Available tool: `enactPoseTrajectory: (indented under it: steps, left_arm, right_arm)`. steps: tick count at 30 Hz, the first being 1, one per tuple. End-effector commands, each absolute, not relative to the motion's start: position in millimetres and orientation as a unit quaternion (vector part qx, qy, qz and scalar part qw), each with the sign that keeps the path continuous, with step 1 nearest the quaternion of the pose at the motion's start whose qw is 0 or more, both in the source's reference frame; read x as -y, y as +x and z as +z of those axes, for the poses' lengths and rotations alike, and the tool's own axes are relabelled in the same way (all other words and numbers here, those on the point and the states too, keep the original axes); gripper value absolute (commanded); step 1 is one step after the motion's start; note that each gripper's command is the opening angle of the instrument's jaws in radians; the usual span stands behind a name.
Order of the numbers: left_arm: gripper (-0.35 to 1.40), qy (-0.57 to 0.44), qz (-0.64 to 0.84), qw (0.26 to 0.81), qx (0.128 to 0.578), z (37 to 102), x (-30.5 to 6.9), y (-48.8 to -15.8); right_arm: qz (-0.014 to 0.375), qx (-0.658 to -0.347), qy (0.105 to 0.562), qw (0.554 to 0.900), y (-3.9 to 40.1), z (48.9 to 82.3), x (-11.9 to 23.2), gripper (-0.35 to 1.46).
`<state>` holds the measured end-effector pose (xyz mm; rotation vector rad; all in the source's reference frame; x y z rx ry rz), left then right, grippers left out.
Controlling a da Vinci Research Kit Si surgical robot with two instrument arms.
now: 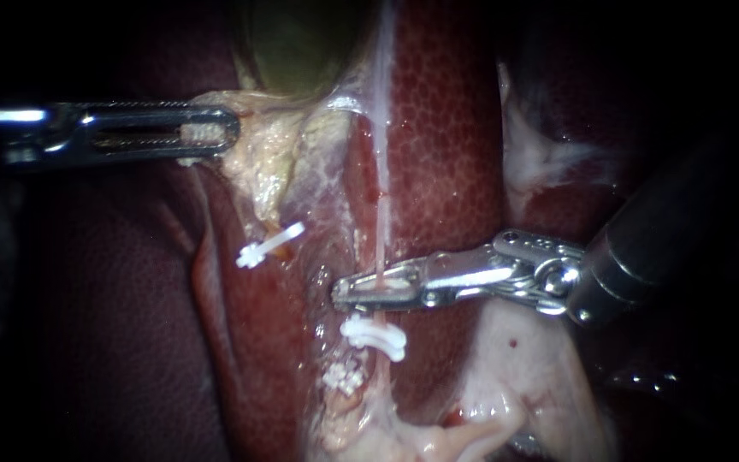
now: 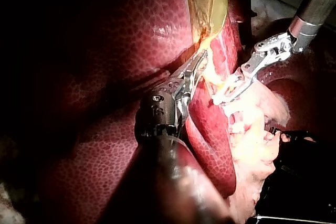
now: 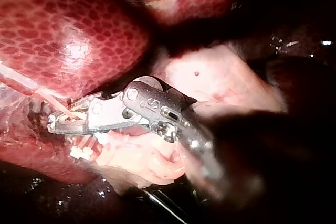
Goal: Clipping third clip right tube
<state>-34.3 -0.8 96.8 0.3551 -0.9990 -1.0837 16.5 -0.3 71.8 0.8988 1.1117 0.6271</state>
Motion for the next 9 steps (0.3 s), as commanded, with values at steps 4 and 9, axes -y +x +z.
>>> enactPoseTrajectory:
  steps: [4, 9]
  left_arm:
    - [-0.35, 0.161, -0.492, 0.726, 0.453, 96.8, 0.8, -34.3]
    - [-0.35, 0.161, -0.492, 0.726, 0.453, 96.8, 0.8, -34.3]
  right_arm:
    - [0.285, -0.500, 0.407, 0.709, 16.4, 71.8, 0.3, -0.35]
    - [0.284, -0.500, 0.407, 0.709, 16.5, 71.8, 0.4, -0.35]
